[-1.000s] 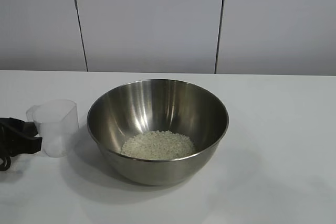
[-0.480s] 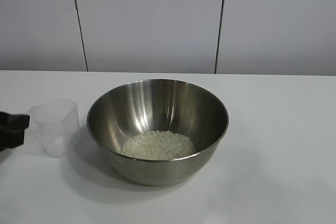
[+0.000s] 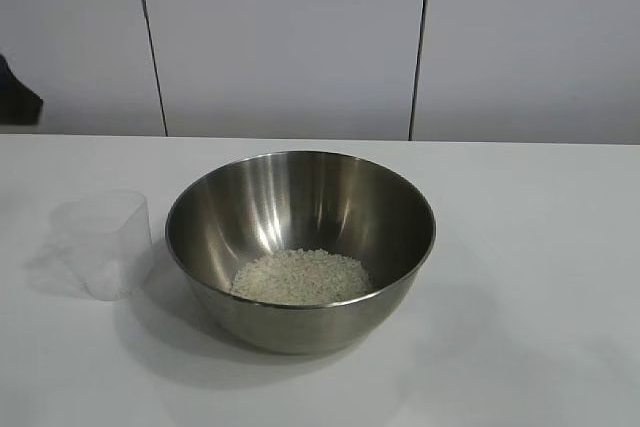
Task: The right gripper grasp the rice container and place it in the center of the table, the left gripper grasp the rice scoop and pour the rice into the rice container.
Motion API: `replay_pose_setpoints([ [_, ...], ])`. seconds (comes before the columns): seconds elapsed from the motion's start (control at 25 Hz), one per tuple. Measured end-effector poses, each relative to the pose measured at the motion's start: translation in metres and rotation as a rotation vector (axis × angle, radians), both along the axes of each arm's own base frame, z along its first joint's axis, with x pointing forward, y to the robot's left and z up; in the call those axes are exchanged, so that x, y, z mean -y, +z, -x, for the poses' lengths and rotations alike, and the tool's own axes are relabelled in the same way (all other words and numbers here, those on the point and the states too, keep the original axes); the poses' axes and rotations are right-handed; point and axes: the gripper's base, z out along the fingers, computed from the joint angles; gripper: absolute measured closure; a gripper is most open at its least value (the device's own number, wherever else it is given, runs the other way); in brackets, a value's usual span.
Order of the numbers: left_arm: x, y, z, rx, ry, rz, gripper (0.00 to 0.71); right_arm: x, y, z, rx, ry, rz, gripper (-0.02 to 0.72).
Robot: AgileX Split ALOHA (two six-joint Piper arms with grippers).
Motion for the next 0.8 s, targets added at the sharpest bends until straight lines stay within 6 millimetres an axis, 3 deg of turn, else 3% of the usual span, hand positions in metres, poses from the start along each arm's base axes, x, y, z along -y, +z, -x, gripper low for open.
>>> replay_pose_setpoints([
  [0.16,-0.01,0.039,-0.004,-0.06,0.08,-0.066,0.107,0.0,0.0,0.0,0.0,0.0,0.0,0.064],
  [0.36,-0.023,0.07,-0.001,-0.061,0.048,-0.003,0.105,0.0,0.0,0.0,0.0,0.0,0.0,0.064],
  [0.48,-0.045,0.084,0.008,-0.025,0.078,0.024,0.105,0.0,0.0,0.0,0.0,0.0,0.0,0.064],
  [0.68,-0.082,0.109,0.041,0.059,0.221,0.031,0.105,0.0,0.0,0.0,0.0,0.0,0.0,0.064],
  [0.8,-0.082,0.128,0.069,0.138,0.25,0.026,0.105,0.0,0.0,0.0,0.0,0.0,0.0,0.064],
])
